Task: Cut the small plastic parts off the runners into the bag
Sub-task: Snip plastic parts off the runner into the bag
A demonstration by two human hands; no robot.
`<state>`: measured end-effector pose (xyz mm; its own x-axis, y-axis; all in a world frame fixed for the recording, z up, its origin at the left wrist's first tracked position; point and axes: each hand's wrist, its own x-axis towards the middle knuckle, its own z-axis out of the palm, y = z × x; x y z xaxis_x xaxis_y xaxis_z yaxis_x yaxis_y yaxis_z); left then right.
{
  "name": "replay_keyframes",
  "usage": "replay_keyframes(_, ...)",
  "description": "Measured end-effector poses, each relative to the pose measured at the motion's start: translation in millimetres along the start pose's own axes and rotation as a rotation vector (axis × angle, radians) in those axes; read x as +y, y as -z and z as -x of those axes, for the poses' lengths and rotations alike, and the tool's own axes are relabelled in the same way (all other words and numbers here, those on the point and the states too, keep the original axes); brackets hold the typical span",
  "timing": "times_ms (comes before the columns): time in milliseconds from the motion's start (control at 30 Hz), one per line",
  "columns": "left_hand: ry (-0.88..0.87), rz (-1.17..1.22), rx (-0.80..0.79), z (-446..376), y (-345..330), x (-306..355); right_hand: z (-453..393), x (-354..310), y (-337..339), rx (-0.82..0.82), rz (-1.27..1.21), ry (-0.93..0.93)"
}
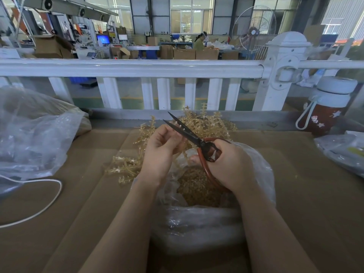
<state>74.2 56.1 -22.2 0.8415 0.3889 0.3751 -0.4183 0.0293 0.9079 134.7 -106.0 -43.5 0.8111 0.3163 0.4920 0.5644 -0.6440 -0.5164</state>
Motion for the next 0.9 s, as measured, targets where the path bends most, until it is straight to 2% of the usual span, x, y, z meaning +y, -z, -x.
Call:
replay_keyframes(333, -0.062, -0.036, 0.038, 1.4, -0.7, -2.1, 0.2, -1.4, 3.1, -0.026, -0.002, 0.023)
replay_keyframes(900, -0.025, 0.007, 0.049, 1.8, -0.7, 0.5, 1.3, -2.6, 3.0, -0.005, -0.050, 0.031)
